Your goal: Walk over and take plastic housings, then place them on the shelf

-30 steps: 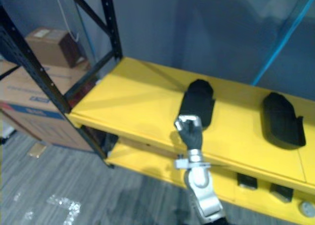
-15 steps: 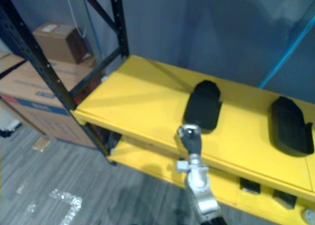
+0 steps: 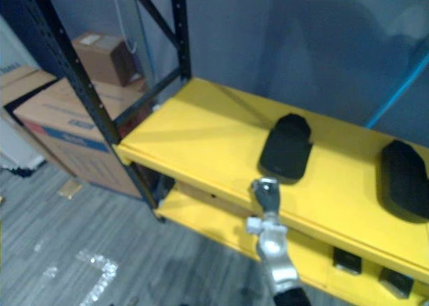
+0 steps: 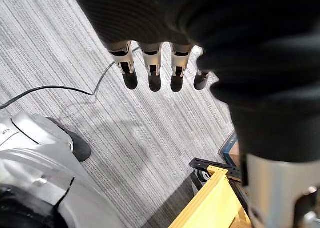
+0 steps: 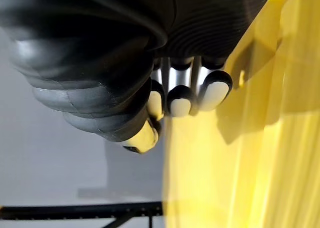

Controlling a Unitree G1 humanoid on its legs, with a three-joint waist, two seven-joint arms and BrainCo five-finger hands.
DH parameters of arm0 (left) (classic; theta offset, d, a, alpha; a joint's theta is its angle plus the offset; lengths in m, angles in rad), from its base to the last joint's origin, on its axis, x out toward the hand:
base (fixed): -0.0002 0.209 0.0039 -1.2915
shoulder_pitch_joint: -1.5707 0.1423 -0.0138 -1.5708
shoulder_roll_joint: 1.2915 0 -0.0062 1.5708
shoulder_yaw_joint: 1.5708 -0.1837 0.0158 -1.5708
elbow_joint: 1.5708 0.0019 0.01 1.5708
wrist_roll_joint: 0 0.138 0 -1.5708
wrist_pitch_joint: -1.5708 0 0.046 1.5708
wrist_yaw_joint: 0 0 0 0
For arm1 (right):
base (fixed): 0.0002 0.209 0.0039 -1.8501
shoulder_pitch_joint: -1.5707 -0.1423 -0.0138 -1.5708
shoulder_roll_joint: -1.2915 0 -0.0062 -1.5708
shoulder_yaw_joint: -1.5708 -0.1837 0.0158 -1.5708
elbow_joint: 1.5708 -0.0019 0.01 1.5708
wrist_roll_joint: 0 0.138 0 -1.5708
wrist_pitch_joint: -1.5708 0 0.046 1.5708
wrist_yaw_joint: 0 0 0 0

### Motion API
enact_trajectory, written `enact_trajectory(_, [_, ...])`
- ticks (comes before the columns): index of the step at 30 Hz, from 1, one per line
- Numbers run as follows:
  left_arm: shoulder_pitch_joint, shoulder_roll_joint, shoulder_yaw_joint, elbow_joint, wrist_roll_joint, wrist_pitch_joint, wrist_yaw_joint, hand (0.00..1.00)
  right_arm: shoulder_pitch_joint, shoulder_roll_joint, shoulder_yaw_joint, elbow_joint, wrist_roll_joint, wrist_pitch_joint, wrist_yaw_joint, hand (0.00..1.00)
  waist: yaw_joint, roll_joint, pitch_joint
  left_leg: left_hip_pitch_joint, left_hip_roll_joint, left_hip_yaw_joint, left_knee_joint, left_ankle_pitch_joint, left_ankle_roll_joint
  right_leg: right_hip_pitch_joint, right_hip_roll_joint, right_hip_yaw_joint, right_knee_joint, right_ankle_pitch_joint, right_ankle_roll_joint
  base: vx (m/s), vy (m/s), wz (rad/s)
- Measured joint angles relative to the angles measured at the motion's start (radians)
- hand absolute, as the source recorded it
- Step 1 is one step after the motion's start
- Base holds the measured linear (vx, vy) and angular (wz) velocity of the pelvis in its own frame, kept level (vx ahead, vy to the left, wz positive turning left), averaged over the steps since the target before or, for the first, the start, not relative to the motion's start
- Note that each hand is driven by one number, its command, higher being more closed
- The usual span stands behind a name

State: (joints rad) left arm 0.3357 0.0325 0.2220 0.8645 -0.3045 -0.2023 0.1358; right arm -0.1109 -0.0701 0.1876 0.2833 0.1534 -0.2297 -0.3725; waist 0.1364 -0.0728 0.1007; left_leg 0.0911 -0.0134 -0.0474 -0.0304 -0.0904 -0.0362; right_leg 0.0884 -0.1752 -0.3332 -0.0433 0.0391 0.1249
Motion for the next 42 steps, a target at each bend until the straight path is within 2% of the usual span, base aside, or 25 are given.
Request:
enact_trajectory(8, [0.000, -0.001, -0.007, -0.029, 0.010, 0.013, -0.001, 0.00, -0.124, -0.002, -0.073, 0.097, -0.002, 0.022, -0.045, 1.00, 0.027, 0.000, 0.022, -0.001, -0.002, -0.030, 0.004, 0.002, 0.001, 0.018, -0.004, -0.028, 0.000, 0.000, 0.000, 0.01, 0.002, 0.11])
enact_trajectory(10, [0.000, -0.001, -0.008, -0.031, 0.010, 0.030, -0.002, 0.00, -0.145, -0.002, -0.084, 0.109, -0.002, 0.040, -0.051, 1.00, 0.032, 0.004, 0.026, -0.002, -0.005, -0.032, 0.004, 0.003, 0.003, 0.018, -0.009, -0.034, 0.001, 0.000, 0.000, 0.00, 0.005, 0.02])
enact_trajectory(16, [0.001, 0.001, -0.008, -0.052, 0.010, 0.031, -0.010, 0.00, -0.185, -0.002, -0.119, 0.163, 0.001, 0.045, -0.088, 1.00, 0.043, -0.006, 0.043, -0.003, -0.013, -0.052, 0.002, 0.013, 0.008, 0.020, -0.019, -0.052, 0.016, 0.000, 0.000, -0.01, 0.017, 0.10])
enact_trajectory(23, [0.002, 0.002, -0.009, -0.057, 0.010, 0.031, -0.014, 0.00, -0.254, -0.002, -0.148, 0.214, 0.025, 0.079, -0.111, 1.00, 0.049, -0.007, 0.046, -0.001, -0.016, -0.058, -0.016, 0.030, 0.008, 0.019, -0.023, -0.061, 0.017, 0.000, 0.000, -0.01, -0.003, 0.02])
enact_trajectory(27, [0.002, 0.002, -0.010, -0.058, 0.010, 0.031, -0.023, 0.00, -0.280, -0.006, -0.166, 0.251, 0.029, 0.084, -0.124, 1.00, 0.052, -0.003, 0.055, 0.012, -0.015, -0.065, -0.048, 0.051, 0.006, 0.021, -0.022, -0.070, 0.017, 0.000, 0.000, -0.01, -0.006, 0.04])
enact_trajectory(42, [-0.001, 0.022, -0.047, -0.059, 0.010, 0.031, -0.028, 0.00, -0.362, -0.012, -0.198, 0.325, 0.030, 0.088, -0.132, 1.00, 0.069, -0.003, 0.072, 0.014, -0.017, -0.079, -0.048, 0.052, 0.006, 0.034, -0.025, -0.084, 0.013, 0.000, 0.000, 0.01, 0.000, 0.02])
